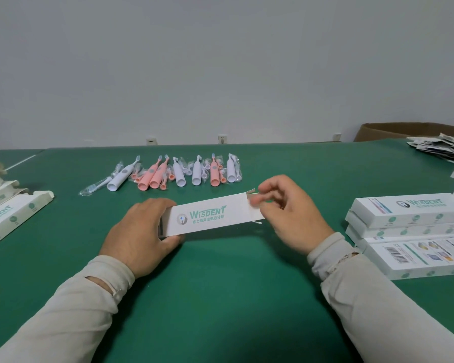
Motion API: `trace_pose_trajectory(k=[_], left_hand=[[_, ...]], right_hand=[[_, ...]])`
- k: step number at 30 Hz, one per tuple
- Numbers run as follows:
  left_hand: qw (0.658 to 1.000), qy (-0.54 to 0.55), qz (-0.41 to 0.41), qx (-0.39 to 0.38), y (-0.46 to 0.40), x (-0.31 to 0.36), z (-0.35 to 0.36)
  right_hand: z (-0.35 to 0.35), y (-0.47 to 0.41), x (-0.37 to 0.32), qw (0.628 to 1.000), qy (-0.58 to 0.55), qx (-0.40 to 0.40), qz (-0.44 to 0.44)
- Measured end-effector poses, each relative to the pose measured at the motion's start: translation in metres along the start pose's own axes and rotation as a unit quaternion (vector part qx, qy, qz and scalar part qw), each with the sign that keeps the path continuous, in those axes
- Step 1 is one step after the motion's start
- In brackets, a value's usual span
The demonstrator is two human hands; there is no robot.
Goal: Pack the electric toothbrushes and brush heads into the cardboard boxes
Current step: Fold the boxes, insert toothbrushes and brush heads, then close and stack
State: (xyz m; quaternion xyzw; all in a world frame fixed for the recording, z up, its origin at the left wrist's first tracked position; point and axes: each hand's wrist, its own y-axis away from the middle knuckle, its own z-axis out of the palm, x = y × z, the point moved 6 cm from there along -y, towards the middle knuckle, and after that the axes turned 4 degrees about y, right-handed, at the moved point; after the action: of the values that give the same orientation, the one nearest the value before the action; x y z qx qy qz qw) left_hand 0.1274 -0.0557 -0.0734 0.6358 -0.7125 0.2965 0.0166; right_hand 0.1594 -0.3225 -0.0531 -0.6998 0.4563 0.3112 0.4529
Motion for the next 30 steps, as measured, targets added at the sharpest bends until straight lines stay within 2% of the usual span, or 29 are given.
trace_pose_trajectory(k=[3, 6, 15, 25, 30], left_hand=[[1.000, 0.001, -0.009, 0.005, 0.000, -0.003, -0.001], [1.000, 0.006, -0.015, 0.004, 0.000, -0.003, -0.001], [1.000, 0.013, -0.008, 0.005, 0.000, -0.003, -0.002], [1.000, 0.020, -0.004, 0.002, 0.001, -0.001, 0.000], [1.000, 0.027, -0.011, 0.006, 0.000, -0.002, -0.001]], right_hand=[[-0.007, 0.001, -0.001, 0.987, 0.148, -0.040, -0.049], [0.002, 0.003, 0.005, 0.975, 0.188, -0.106, -0.046], [0.001, 0.001, 0.002, 0.992, 0.106, -0.003, -0.061], [0.001, 0.003, 0.000, 0.995, 0.082, 0.029, -0.049], [0.003, 0.002, 0.000, 0.998, -0.029, 0.048, -0.022]])
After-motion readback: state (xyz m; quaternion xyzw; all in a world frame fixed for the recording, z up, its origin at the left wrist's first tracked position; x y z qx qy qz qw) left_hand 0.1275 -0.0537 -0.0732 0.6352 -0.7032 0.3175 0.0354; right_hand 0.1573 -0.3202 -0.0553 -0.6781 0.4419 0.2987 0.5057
